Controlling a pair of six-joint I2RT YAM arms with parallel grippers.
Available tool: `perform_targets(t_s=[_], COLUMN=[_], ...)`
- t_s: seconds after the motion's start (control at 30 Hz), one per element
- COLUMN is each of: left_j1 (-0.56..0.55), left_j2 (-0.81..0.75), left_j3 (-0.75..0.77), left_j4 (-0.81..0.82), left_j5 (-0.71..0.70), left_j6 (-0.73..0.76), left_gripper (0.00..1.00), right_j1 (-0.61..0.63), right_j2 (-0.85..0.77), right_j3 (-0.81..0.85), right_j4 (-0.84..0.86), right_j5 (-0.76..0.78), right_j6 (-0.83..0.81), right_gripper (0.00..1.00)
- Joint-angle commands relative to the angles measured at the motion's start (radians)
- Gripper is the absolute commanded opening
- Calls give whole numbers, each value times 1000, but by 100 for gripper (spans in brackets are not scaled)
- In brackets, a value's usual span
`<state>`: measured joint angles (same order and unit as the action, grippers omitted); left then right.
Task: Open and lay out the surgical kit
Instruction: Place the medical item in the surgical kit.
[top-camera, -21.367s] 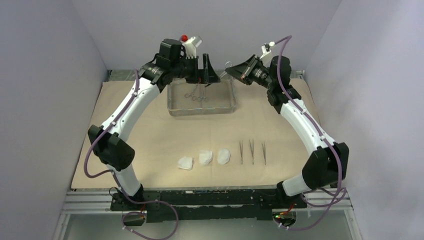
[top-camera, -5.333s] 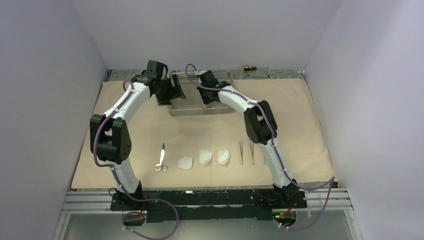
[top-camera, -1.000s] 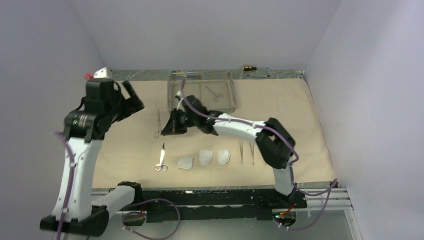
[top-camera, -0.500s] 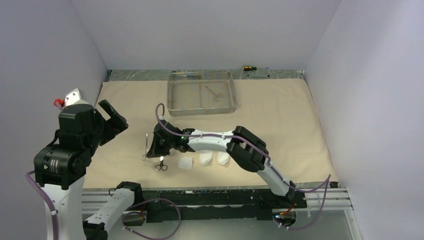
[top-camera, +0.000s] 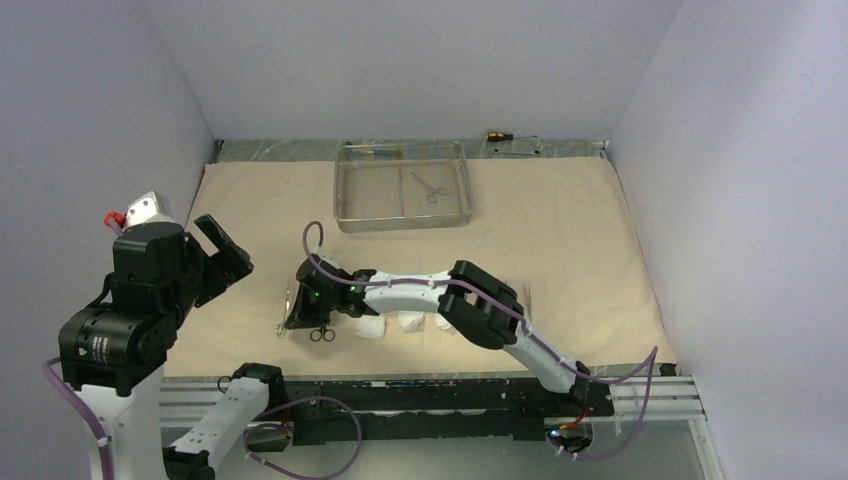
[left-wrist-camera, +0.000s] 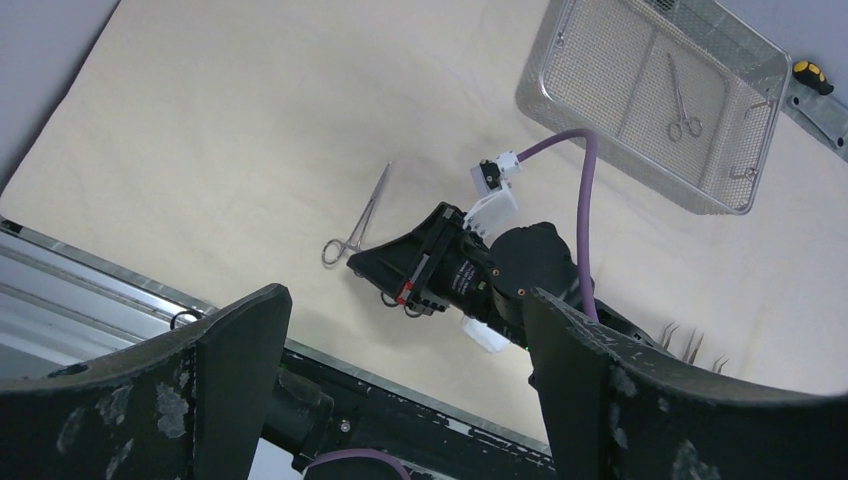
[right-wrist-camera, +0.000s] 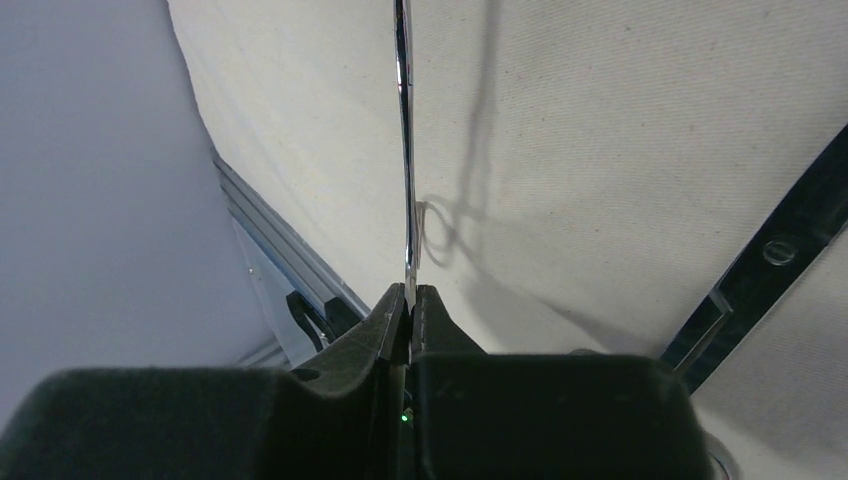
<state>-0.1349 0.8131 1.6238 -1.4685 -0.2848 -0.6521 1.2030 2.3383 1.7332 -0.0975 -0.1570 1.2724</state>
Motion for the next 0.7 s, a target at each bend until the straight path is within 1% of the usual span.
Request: perform_targets(t_s=[0.0,0.13,0.3,0.4,0.47,0.57,0.67], left_j1=[0,0,0,0,0,0,0], left_j2=[0,0,8,13,15,20,24], left_j3=[15,20,43,58,64,71,71], left_j4=[-3,-7,-4,5,14,28,53], left_j5=[0,-12,-30,-40,-47,-55,-55], left_j6=[-15,-13,-7,-3,1,6,12], left_gripper=[92,92,93,93,93,94,94], right_j1=[10,10,10,10,8,3,-5], right_j2=[-2,-18,-89,-143,-174,-235,-305], right_j3=[33,31,14,14,9,-36,-66], right_j4=[10,-17,-62,-102,-128,-122,-150], right_j5=[10,8,40,63,71,73,120], right_j6=[38,34,-6,-45,-62,-77,-122], right_gripper=[11,30,53,58,59,60,60])
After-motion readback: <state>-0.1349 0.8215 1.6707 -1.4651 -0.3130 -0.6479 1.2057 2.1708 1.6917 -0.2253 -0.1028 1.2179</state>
